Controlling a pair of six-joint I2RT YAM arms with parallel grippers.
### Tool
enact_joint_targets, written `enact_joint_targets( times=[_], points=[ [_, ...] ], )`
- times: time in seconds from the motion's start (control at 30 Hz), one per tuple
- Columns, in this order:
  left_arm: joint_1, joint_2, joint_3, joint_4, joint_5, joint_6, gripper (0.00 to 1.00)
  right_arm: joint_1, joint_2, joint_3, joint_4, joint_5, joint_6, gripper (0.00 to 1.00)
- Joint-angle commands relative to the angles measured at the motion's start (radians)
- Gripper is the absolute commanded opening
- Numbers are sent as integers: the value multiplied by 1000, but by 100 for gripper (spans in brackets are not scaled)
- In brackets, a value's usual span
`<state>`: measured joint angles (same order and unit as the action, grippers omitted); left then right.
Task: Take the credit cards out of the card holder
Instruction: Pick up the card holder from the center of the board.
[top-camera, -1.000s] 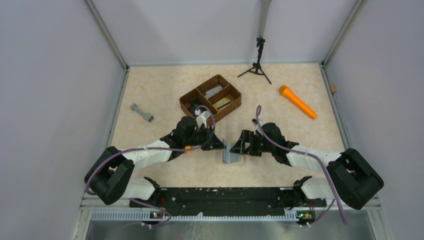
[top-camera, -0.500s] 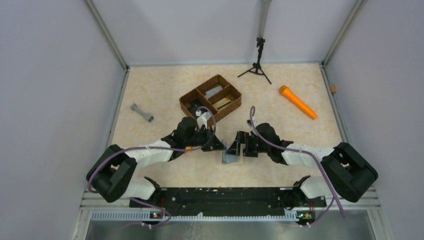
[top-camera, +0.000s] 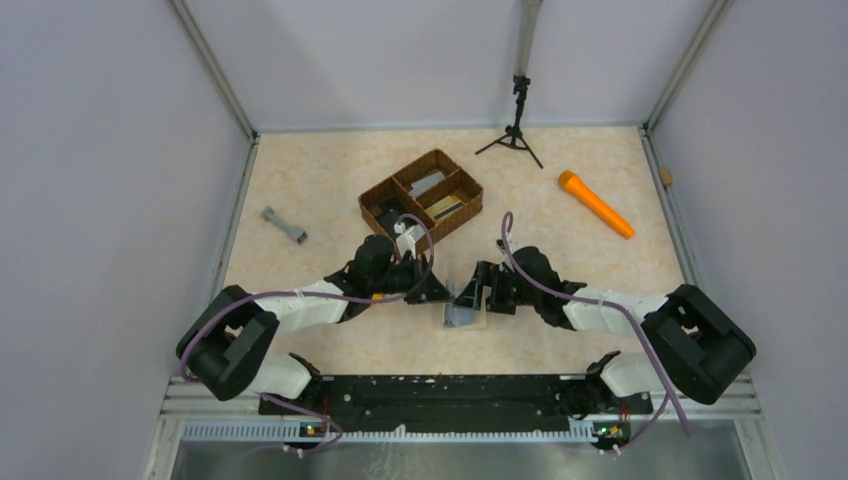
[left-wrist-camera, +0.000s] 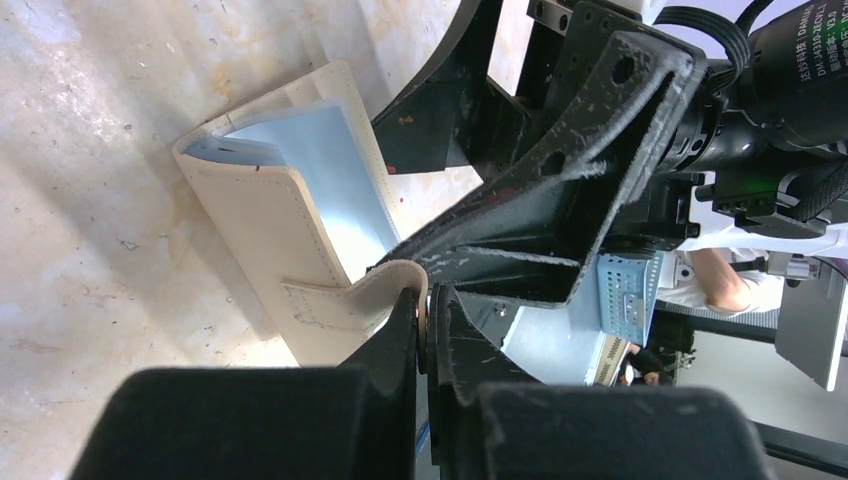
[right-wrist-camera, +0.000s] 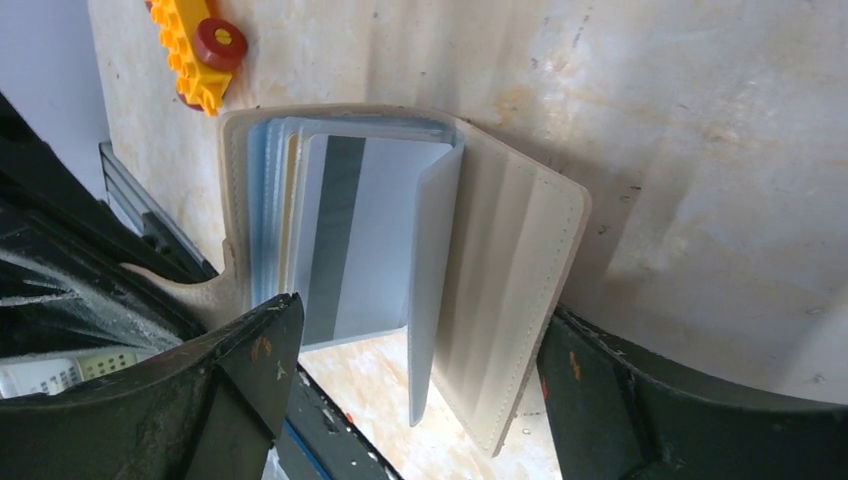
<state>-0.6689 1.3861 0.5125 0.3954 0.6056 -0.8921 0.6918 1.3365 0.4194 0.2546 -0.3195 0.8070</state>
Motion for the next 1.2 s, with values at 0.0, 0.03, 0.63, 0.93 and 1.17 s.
enact_joint_targets(
  times=[0.0,0.03,0.63,0.93,1.17],
  points=[
    [-6,15,-9,17,8,19,0,12,-2,-22,49,48,39,76],
    [-6,20,-9,19,8,20,0,13,0,-33,64,48,46,71],
    [-26,38,15,-38,-4,55,0,12,29,-88,47,121,11,28],
    [-35,50,20,-70,-35,75,0,11,37,-102,57,124,0,29],
    [-43,97,18,43,17,37,0,3,5,-148,151,61,26,65]
  ],
)
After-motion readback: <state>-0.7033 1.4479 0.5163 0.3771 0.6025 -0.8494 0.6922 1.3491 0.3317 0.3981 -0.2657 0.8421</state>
